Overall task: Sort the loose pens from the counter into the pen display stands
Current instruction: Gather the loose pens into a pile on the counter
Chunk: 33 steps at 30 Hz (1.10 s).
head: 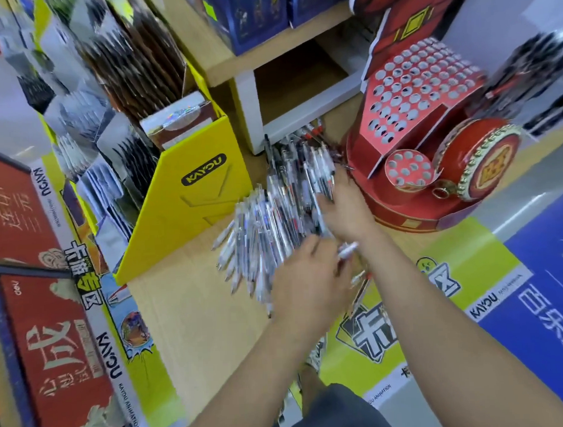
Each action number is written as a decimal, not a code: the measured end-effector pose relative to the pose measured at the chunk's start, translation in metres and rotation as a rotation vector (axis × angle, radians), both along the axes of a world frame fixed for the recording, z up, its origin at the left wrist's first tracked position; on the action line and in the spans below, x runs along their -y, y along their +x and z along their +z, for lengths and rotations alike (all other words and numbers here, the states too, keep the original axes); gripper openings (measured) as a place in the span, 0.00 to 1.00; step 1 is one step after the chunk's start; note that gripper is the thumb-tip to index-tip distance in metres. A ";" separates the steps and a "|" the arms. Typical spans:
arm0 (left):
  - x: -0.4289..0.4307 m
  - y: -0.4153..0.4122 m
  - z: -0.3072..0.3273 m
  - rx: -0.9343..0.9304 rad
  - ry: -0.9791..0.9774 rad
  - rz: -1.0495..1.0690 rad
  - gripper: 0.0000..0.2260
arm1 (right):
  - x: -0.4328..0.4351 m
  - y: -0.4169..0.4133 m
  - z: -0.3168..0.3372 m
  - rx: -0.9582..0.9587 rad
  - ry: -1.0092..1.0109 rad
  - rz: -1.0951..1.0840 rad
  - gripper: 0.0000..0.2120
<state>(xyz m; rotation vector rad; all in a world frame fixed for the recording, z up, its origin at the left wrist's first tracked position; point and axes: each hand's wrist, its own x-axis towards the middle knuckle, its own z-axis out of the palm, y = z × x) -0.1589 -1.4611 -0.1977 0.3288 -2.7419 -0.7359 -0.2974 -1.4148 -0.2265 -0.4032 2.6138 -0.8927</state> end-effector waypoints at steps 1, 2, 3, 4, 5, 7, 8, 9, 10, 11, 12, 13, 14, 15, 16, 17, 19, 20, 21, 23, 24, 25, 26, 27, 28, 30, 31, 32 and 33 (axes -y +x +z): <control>-0.015 0.014 -0.009 0.078 -0.032 -0.076 0.11 | -0.003 -0.003 -0.001 0.001 -0.022 0.019 0.28; -0.029 0.025 -0.021 0.167 -0.070 -0.130 0.15 | -0.005 -0.005 -0.001 0.003 -0.033 0.040 0.28; -0.040 0.030 -0.033 0.249 -0.104 -0.170 0.20 | -0.007 -0.007 -0.001 0.002 -0.039 0.063 0.27; -0.048 0.028 -0.045 0.290 -0.139 -0.200 0.23 | -0.009 -0.009 0.000 -0.003 -0.038 0.088 0.28; -0.053 0.022 -0.054 0.310 -0.168 -0.216 0.23 | -0.010 -0.010 0.001 -0.012 -0.031 0.113 0.28; -0.053 0.009 -0.062 0.347 -0.210 -0.218 0.20 | -0.016 -0.012 0.002 -0.048 -0.026 0.145 0.29; -0.051 0.006 -0.066 0.357 -0.236 -0.231 0.20 | -0.019 -0.013 0.005 -0.069 -0.034 0.146 0.29; -0.048 0.005 -0.070 0.361 -0.263 -0.262 0.23 | -0.022 -0.013 0.006 -0.087 -0.053 0.138 0.28; -0.044 0.006 -0.073 0.357 -0.288 -0.303 0.24 | -0.025 -0.013 0.009 -0.105 -0.075 0.125 0.28; -0.040 0.006 -0.074 0.346 -0.304 -0.328 0.24 | -0.027 -0.013 0.010 -0.128 -0.096 0.111 0.28; -0.036 0.005 -0.074 0.312 -0.323 -0.331 0.20 | -0.030 -0.013 0.012 -0.150 -0.108 0.105 0.27; -0.034 0.003 -0.073 0.299 -0.339 -0.312 0.15 | -0.033 -0.013 0.012 -0.174 -0.121 0.105 0.27; -0.032 -0.001 -0.072 0.285 -0.355 -0.287 0.13 | -0.037 -0.014 0.013 -0.188 -0.130 0.113 0.27; -0.031 -0.004 -0.069 0.298 -0.356 -0.266 0.13 | -0.040 -0.014 0.013 -0.191 -0.140 0.124 0.27; -0.031 -0.007 -0.068 0.312 -0.359 -0.257 0.15 | -0.044 -0.013 0.015 -0.181 -0.143 0.130 0.27; -0.031 -0.008 -0.068 0.334 -0.372 -0.251 0.16 | -0.048 -0.010 0.017 -0.167 -0.147 0.129 0.27; -0.033 -0.007 -0.069 0.375 -0.401 -0.269 0.20 | -0.058 -0.003 0.021 -0.118 -0.175 0.098 0.25; -0.032 -0.007 -0.068 0.397 -0.395 -0.286 0.23 | -0.063 0.002 0.023 -0.080 -0.215 0.065 0.23; -0.031 -0.007 -0.067 0.406 -0.375 -0.285 0.24 | -0.068 0.006 0.025 -0.032 -0.272 0.023 0.20; -0.025 -0.007 -0.059 0.383 -0.318 -0.276 0.24 | -0.076 0.015 0.030 0.078 -0.384 -0.055 0.13; -0.022 -0.006 -0.054 0.369 -0.262 -0.270 0.23 | -0.080 0.018 0.032 0.159 -0.450 -0.094 0.09; -0.018 -0.005 -0.046 0.367 -0.163 -0.233 0.21 | -0.084 0.022 0.034 0.264 -0.533 -0.154 0.07; -0.013 -0.004 -0.041 0.390 -0.057 -0.180 0.18 | -0.088 0.025 0.035 0.374 -0.617 -0.230 0.08; -0.008 -0.003 -0.036 0.396 0.076 -0.111 0.15 | -0.091 0.028 0.036 0.483 -0.699 -0.308 0.08; -0.004 -0.003 -0.031 0.355 0.220 -0.031 0.12 | -0.093 0.030 0.037 0.584 -0.764 -0.374 0.08; 0.001 -0.005 -0.018 0.258 0.464 0.163 0.06 | -0.094 0.037 0.038 0.756 -0.856 -0.462 0.07; 0.002 -0.009 -0.011 0.226 0.623 0.245 0.05 | -0.092 0.042 0.036 0.827 -0.893 -0.481 0.06; 0.004 -0.014 -0.003 0.207 0.785 0.302 0.06 | -0.089 0.047 0.036 0.890 -0.922 -0.492 0.05; 0.004 -0.019 0.003 0.193 0.917 0.330 0.06 | -0.086 0.052 0.033 0.929 -0.932 -0.494 0.05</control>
